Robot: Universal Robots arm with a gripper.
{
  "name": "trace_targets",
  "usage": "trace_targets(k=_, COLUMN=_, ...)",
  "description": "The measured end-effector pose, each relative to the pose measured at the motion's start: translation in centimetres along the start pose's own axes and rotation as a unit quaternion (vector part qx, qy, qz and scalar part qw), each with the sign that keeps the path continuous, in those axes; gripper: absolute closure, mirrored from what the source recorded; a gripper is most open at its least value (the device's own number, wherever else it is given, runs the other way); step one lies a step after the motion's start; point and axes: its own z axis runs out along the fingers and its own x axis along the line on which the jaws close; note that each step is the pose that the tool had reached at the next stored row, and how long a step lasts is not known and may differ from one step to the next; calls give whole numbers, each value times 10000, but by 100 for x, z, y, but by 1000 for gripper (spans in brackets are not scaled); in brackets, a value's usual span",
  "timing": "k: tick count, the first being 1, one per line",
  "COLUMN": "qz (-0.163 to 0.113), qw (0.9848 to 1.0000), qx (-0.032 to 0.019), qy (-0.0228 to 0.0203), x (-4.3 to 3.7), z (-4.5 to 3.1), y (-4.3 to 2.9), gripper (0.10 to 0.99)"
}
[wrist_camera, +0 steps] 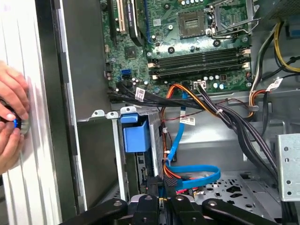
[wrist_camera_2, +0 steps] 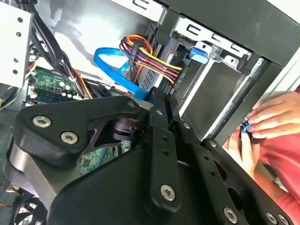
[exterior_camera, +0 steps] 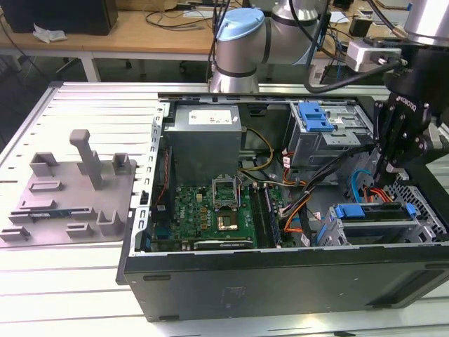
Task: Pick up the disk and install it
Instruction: 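Insert the second disk wire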
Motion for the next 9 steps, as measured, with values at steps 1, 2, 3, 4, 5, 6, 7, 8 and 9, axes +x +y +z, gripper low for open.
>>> trace_targets(k=1, qz=1, qw=10000, qx=0, qy=-20, x=28, z=8, y=0, gripper=925)
trace_targets(k=2, qz=3, qw=10000, qx=1, qy=-63, x=88, z=27, y=1, gripper=925)
trace_targets(k=3, qz=4, qw=10000, qx=2, qy=-82, x=112, z=35, y=1, gripper=925)
trace_targets(k=4, qz=5, qw=9999, qx=3, qy=-102, x=139, z=44, y=2, gripper=925)
trace_targets(k=5, qz=7, qw=9999, qx=5, qy=-148, x=184, z=60, y=5, gripper=925)
trace_targets(k=6, qz=9, qw=9999, qx=6, qy=-172, x=201, z=65, y=5, gripper=925)
trace_targets(k=7, qz=10, qw=9998, qx=7, qy=-210, x=215, z=72, y=5, gripper=925)
trace_targets(k=8, qz=10, qw=9997, qx=6, qy=-235, x=217, z=74, y=4, gripper=925)
trace_targets(k=9, qz=10, qw=9997, qx=6, qy=-238, x=217, z=74, y=4, gripper=925)
